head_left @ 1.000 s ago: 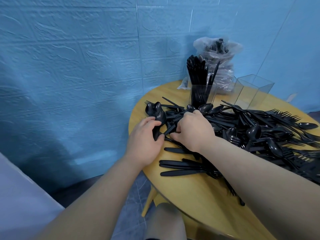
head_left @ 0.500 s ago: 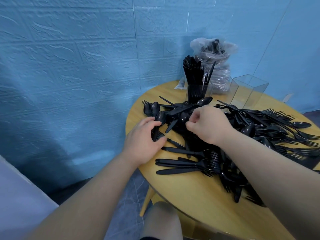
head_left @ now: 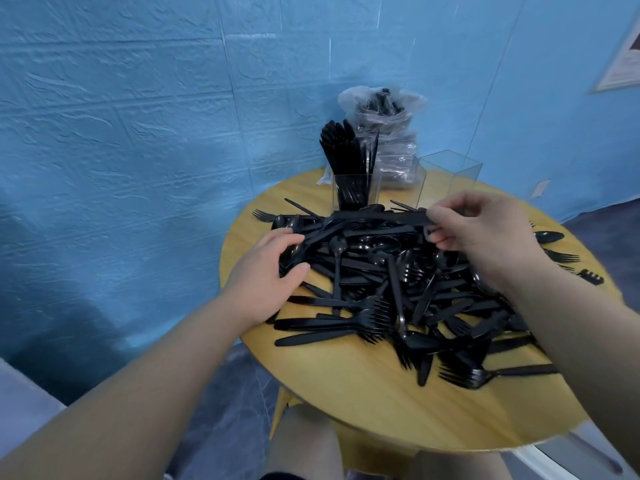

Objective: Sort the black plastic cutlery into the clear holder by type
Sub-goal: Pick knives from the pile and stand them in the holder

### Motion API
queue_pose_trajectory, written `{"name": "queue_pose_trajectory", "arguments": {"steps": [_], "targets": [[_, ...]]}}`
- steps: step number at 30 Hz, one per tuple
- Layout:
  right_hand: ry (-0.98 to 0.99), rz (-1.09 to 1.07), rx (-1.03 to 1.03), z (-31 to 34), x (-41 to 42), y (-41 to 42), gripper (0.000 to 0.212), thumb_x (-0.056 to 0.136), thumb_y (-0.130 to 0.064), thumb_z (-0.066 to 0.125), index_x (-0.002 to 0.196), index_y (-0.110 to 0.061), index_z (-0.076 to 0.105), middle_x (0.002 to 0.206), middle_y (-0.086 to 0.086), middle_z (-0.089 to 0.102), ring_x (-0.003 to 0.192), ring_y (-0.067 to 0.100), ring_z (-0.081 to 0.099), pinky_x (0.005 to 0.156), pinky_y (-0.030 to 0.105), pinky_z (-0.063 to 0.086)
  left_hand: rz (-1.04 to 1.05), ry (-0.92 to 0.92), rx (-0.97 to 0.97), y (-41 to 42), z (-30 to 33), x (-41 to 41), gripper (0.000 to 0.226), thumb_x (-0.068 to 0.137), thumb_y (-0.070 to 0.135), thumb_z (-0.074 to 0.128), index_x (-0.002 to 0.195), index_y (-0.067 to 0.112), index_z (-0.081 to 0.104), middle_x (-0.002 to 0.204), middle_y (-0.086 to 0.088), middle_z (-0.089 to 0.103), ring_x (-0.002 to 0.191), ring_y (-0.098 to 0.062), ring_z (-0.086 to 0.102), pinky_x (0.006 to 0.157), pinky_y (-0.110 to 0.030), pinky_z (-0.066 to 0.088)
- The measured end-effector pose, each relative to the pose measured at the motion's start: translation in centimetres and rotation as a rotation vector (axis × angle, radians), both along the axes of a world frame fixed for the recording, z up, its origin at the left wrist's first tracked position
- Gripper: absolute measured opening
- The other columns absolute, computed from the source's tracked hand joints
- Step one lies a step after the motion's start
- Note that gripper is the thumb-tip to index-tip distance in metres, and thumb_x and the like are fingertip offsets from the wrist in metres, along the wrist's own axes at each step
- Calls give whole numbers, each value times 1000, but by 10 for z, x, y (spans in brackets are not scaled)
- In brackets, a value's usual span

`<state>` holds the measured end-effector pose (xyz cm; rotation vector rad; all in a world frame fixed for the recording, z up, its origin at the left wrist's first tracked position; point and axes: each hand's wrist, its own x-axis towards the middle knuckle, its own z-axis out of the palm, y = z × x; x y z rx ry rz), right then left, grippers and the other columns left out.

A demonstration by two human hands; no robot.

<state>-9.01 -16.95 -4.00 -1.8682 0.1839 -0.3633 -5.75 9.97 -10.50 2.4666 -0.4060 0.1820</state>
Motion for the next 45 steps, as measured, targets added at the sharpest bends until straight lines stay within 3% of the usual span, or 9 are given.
{"name": "queue_pose_trajectory", "arguments": {"steps": [6,12,15,18,25,31,36,38,45], "targets": [[-2,151,-38,0,-3,-1,6,82,-14,72,80,-9,69,61,-3,65,57,6,60,56,18,50,-49,-162,57,-31,23,2,53,93,39,53,143,26,38,142,10,39,130,-10,36,106,-31,34],[-70,122,-162,-1,4,-2,14,88,-26,65,80,-16,70,51,-17,60,47,-3,50,50,9,38,-80,-202,95,-48,27,2,27,99,25,43,119,25,61,98,14,54,92,-9,55,78,-26,45],[-62,26,-534,-3,12,-9,15,94,-23,56,92,-23,70,78,-9,70,72,9,61,63,21,41,161,-227,-24,-28,12,7,23,99,26,45,110,23,65,97,11,59,83,-8,53,69,-24,40],[-32,81,-921,-14,31,-13,27,97,-20,47,117,-23,65,111,-1,68,108,25,47,80,26,35,301,-216,-75,-10,-7,12,25,98,26,47,112,19,67,103,5,64,97,-17,56,77,-27,39],[43,239,-1256,-31,62,0,31,97,-26,45,124,-27,59,115,0,61,106,27,40,90,35,39,262,-115,-95,-8,-17,18,25,97,26,49,113,21,68,106,8,65,102,-13,54,85,-27,41],[-92,211,-1130,-26,52,-2,30,98,-29,46,123,-25,62,114,2,63,104,25,42,85,27,29,263,-115,-112,-7,-18,19,25,98,25,48,114,22,67,103,10,66,96,-9,56,80,-25,41],[-70,142,-528,-8,33,-6,11,91,-22,61,95,-20,71,74,-8,65,58,-6,51,55,9,35,285,-129,-168,-8,-16,16,26,98,20,48,118,19,64,104,9,65,93,-8,55,81,-24,41],[-53,104,-271,-3,26,-6,5,87,-20,67,84,-18,71,59,-6,59,42,-1,45,43,8,33,298,-147,-166,-8,-16,15,26,99,21,46,119,19,63,104,6,66,90,-10,56,79,-25,42],[-31,83,-98,5,7,-10,5,83,-16,68,79,-15,70,57,-9,56,53,6,46,55,19,40,339,-133,-186,-13,4,5,26,101,24,39,118,22,59,68,15,52,62,-4,48,55,-21,32]]}}
